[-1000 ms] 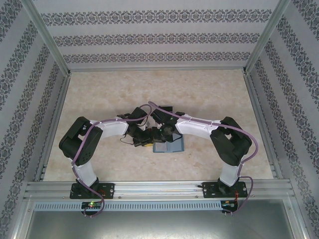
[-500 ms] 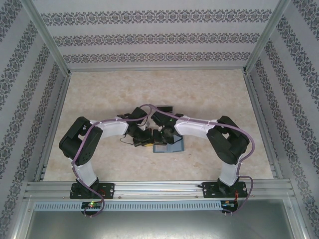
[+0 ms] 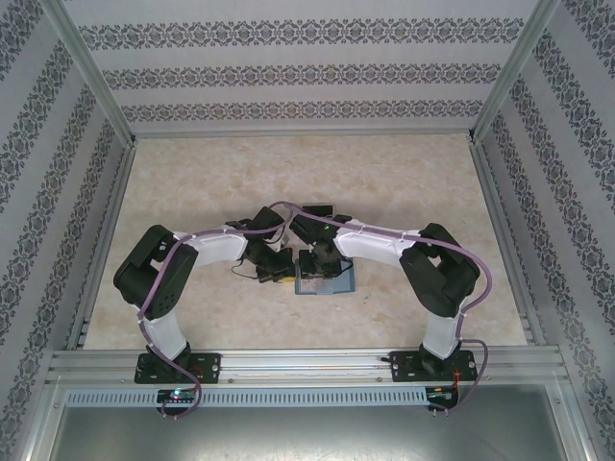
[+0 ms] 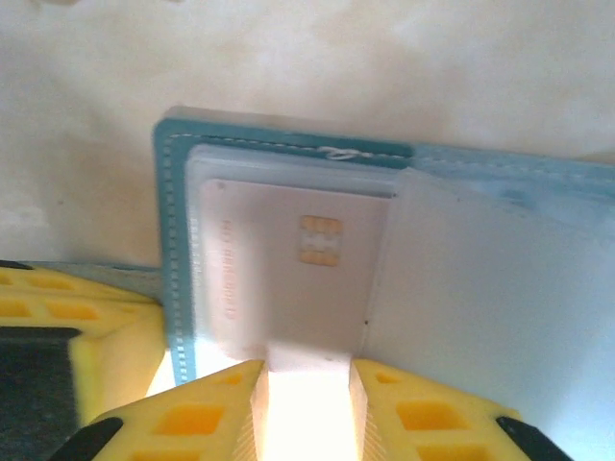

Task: Take the credit cards out of the card holder

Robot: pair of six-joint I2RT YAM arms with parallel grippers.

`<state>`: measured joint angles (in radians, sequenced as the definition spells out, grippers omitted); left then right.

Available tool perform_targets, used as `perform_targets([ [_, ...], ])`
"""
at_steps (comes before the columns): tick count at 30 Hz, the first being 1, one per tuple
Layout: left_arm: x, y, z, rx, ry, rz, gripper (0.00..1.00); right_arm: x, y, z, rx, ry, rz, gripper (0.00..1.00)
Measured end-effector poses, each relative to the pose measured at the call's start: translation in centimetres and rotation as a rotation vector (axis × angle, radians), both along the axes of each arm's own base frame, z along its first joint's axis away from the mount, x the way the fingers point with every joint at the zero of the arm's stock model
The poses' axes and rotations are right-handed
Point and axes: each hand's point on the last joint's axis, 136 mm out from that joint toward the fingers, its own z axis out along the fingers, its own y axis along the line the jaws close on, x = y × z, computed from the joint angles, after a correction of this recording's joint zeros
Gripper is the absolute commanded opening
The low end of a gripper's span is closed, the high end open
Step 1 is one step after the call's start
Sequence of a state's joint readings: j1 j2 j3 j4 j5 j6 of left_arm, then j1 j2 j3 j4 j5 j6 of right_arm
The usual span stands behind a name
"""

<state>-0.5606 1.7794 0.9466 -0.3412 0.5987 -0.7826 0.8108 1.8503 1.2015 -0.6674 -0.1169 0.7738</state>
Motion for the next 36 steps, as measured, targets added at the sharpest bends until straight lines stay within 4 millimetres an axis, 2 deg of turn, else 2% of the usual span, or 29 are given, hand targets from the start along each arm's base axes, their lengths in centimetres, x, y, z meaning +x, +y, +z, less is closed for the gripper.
perform_targets([
  [8,0.0,0.0,0.0,0.0,0.0,0.0,0.0,-0.2,-1.9,0.5,-0.149,-0.023,0.048,0.34],
  [17,0.0,0.0,0.0,0.0,0.0,0.0,0.0,-0.2,-3.9,1.4,-0.273,-0.04,0.081,0.44],
  [23,0.0,0.0,0.0,0.0,0.0,0.0,0.0,-0.3,-4.6,1.5,-0.308,-0.041,0.082,0.43],
  [36,0.4,-0.2,0.6,-0.003,-0.003,0.001,0.0,-0.3,-4.6,1.4,-0.3,-0.047,0.08,0.38],
])
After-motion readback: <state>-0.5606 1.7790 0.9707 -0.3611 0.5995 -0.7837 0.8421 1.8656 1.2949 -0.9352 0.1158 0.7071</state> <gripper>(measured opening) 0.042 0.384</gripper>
